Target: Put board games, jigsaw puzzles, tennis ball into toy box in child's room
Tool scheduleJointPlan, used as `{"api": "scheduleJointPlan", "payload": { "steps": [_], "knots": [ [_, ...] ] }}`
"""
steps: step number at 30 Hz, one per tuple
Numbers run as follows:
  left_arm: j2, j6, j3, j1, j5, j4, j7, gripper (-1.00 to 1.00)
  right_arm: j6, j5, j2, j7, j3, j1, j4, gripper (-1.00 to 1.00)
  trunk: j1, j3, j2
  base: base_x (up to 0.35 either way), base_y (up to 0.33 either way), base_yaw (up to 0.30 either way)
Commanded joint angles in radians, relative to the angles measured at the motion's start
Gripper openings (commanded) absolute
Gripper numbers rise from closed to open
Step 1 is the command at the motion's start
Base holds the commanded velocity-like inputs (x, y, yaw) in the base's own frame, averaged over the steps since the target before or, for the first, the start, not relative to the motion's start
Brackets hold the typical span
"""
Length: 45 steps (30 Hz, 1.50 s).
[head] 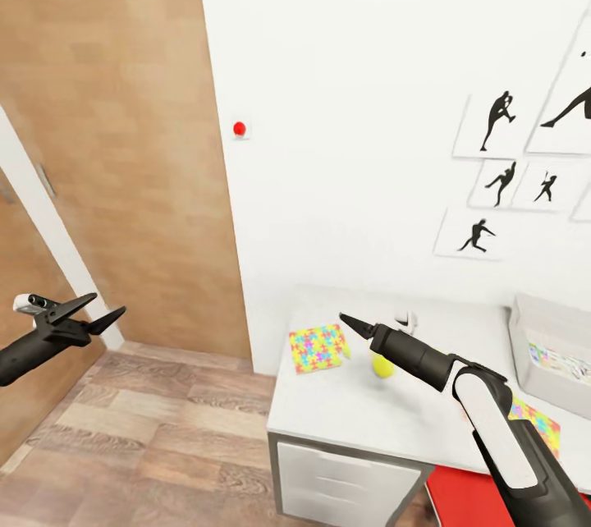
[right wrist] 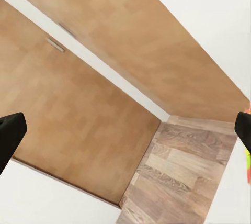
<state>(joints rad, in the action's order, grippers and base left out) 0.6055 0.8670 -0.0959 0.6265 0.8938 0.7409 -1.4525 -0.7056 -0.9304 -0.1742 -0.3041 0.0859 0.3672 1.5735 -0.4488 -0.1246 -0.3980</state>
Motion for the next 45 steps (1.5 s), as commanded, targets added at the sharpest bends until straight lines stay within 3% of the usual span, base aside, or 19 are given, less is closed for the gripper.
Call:
{"api": "scheduleJointPlan", "payload": {
  "steps": [1, 19, 45],
  "knots": [
    [0.0, 0.01, 0.001, 0.001, 0.002, 0.0, -0.003, 1.0, -0.003, -0.001, -0.001, -0.001, 0.0, 0.001, 0.0, 1.0, -0.001, -0.002, -0.002, 0.316, -0.003, -0.017],
    [0.002, 0.01, 0.0, 0.001, 0.002, 0.0, -0.007, 1.0, -0.003, -0.002, -0.001, -0.001, -0.001, 0.001, -0.001, 1.0, -0.001, -0.002, -0.002, 0.082, -0.027, -0.225],
    [0.004, 0.009, 0.0, 0.001, 0.002, 0.0, -0.007, 1.0, -0.003, -0.002, -0.001, -0.001, -0.001, 0.001, -0.001, 1.0, -0.001, -0.002, -0.002, 0.196, 0.006, -0.017]
  ]
}}
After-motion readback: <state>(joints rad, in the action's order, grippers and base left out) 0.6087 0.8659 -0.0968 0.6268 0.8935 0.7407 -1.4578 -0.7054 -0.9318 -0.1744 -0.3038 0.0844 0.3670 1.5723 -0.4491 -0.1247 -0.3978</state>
